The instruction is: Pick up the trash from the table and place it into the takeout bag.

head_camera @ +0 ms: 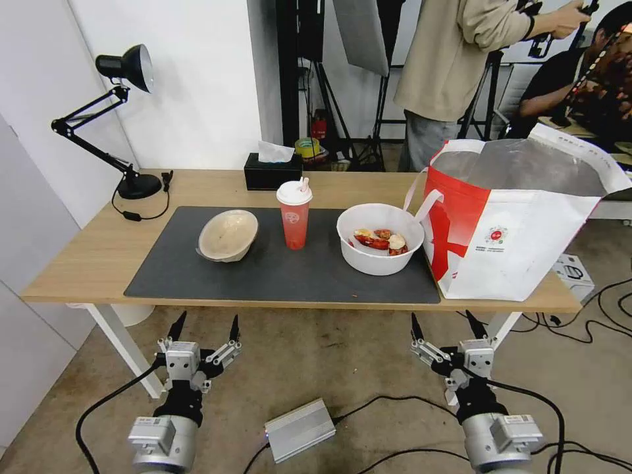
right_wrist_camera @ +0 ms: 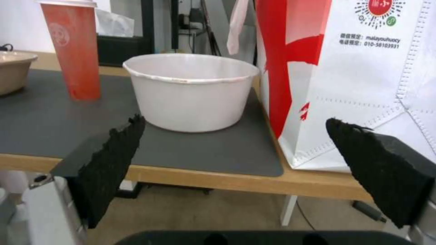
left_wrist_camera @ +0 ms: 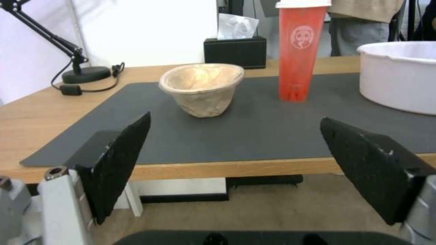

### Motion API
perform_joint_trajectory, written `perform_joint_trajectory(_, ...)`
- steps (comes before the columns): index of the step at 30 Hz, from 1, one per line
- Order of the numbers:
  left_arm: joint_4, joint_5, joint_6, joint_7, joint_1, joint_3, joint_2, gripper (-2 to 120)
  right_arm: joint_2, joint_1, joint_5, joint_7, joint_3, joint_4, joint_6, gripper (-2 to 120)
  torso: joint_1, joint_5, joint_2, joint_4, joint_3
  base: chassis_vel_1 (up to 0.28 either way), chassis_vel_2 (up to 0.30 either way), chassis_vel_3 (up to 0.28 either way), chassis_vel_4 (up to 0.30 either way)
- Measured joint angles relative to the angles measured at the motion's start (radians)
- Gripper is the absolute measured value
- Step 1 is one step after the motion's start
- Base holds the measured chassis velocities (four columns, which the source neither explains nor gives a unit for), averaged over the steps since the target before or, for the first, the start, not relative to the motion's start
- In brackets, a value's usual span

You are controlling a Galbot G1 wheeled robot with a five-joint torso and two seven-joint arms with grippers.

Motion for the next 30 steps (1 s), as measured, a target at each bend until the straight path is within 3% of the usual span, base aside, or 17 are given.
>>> perform_joint_trajectory(16,0.005,-0.001,-0.005,-0.001,-0.005,0.003,0.001,100,-0.003,0.001,0.001,0.001,0.000,-0.002,0.000,100,0.000,0.0002,0.000,0.0000,0.000,0.000,0.000,0.000,0.000)
perform_joint_trajectory(19,0.101,-0.026,-0.091,-0.043,-0.069,0.053,0.011,100,-0.072,0.023,0.037,0.040,0.025,-0.044,-0.001,100,0.000,-0.0001,0.000,-0.0002,0.000,0.000,0.000,0.000,0.000)
perform_joint_trajectory(20,0.101,-0.026,-0.091,-0.043,-0.069,0.053,0.011,100,-0.072,0.023,0.037,0.040,0.025,-0.044,-0.001,100,0.000,-0.0001,0.000,-0.0002,0.000,0.000,0.000,0.000,0.000)
perform_joint_trajectory(24,0.265,-0.069,-0.238,-0.116,-0.181,0.141,0.028,100,-0.229,0.077,0.123,0.132,0.084,-0.138,-0.007,100,0.000,0.0001,0.000,-0.0002,0.000,0.000,0.000,0.000,0.000)
perform_joint_trajectory(30,0.293,-0.107,-0.310,-0.119,-0.201,0.165,0.030,100,-0.261,0.080,0.158,0.136,0.095,-0.140,0.016,100,0.000,0.0003,0.000,-0.0001,0.000,0.000,0.000,0.000,0.000)
